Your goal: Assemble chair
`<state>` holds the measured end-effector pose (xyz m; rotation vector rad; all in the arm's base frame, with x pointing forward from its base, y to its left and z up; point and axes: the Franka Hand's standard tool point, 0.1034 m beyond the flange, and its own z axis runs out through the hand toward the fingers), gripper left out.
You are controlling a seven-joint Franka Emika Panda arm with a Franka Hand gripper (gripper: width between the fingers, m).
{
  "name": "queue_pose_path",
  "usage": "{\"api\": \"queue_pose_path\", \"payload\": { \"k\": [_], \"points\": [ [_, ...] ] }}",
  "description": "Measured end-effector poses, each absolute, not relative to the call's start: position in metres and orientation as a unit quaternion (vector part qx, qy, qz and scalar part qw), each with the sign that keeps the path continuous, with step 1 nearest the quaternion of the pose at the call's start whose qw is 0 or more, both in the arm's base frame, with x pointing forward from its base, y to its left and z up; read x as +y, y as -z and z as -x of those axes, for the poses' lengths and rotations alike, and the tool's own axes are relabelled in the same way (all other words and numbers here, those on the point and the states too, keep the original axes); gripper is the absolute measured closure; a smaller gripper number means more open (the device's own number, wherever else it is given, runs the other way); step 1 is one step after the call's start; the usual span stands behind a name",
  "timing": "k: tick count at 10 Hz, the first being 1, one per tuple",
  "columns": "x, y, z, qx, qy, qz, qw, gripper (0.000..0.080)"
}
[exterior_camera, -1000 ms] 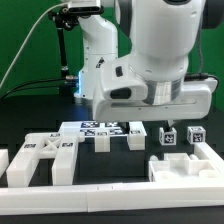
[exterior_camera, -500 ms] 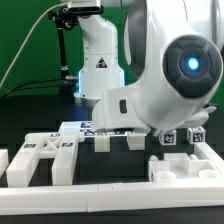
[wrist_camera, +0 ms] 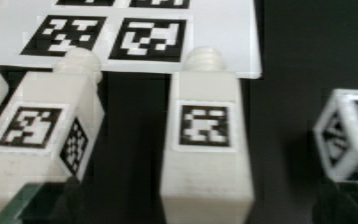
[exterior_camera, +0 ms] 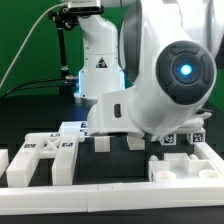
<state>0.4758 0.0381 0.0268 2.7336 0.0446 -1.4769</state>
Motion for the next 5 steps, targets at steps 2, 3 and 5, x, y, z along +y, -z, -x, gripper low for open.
{"api": "queue_pose_path", "payload": {
  "k": [2,3,5],
  "points": [
    [0.038,-0.018,-0.463,0.014,0.475,-0.88,0.018,0.015],
    [0.037,-0.013,-0.455,0.01,0.48,-0.877,0.021,0.015],
    [0.039,-0.012,-0.452,0.005,0.483,-0.875,0.026,0.015]
  ]
}}
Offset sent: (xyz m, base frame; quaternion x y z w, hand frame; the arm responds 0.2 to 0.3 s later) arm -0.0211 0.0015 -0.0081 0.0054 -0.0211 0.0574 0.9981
